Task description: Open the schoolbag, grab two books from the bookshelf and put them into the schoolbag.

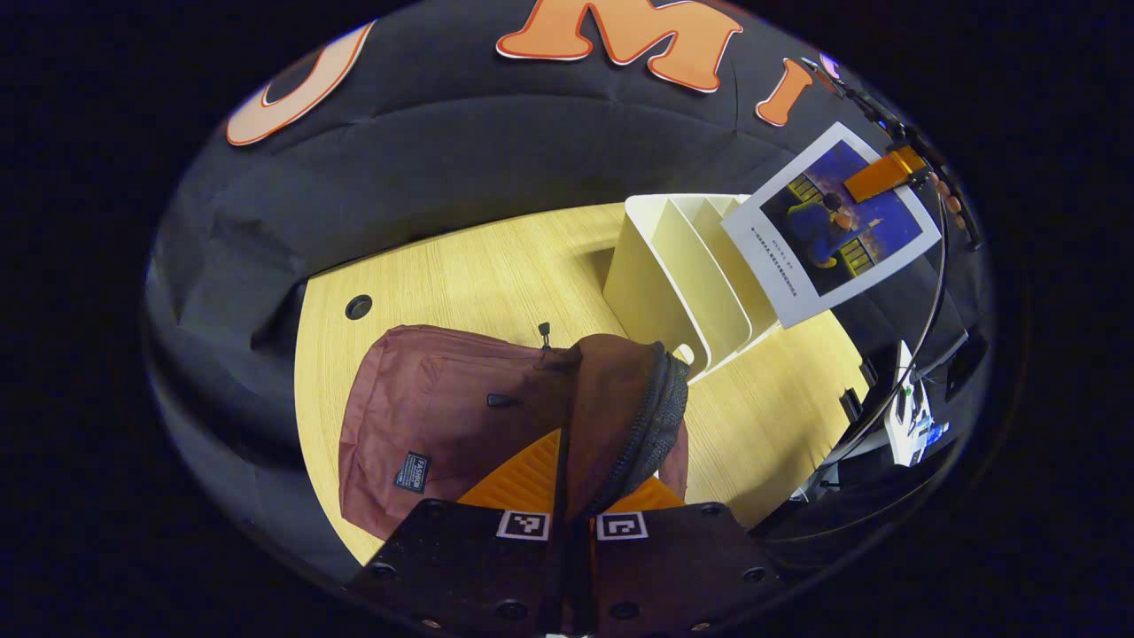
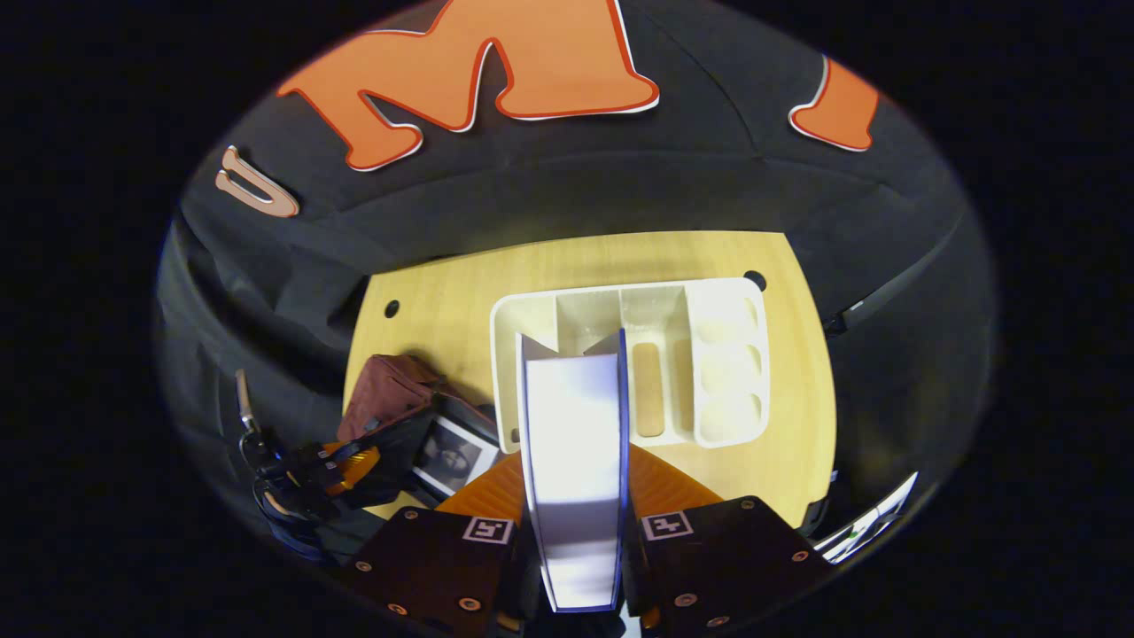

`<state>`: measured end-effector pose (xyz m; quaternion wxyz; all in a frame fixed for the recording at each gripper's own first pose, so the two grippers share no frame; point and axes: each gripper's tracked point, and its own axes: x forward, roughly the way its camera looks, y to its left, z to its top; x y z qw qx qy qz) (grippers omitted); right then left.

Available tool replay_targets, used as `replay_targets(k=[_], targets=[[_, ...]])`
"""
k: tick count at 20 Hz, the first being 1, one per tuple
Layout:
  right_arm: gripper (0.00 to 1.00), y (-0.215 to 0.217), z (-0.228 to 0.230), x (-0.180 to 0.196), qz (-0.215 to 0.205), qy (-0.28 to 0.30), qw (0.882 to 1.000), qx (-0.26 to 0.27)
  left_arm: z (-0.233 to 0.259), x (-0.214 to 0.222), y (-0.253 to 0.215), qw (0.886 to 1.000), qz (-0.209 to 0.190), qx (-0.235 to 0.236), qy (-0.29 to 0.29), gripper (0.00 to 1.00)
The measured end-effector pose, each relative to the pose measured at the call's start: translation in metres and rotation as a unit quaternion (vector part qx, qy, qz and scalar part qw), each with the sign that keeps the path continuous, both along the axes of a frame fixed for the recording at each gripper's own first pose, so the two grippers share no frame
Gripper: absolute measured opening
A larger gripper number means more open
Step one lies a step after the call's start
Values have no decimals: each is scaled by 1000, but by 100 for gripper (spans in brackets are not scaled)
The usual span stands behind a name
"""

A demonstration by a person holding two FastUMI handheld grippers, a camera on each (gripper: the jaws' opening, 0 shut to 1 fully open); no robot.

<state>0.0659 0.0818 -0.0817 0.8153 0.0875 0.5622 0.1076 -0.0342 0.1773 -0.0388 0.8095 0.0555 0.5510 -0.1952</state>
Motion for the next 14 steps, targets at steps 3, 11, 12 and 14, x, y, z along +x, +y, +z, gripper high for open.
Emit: replay_targets(k=[3,11,12,14], targets=[[38,14,-3,-26,-4,2,999,35,0,-1,0,1000,-5,-2,1,5],[37,67,-33,-85,-19,16,990,139,21,8,7,1000,-27,4,-11,5],[37,75,-39,-89,-26,21,987,156,25,9,8,1000,-29,6,-11,5],[37,90,-54,-94,-31,22,982,187,30,10,7,999,-35,9,-13,5]])
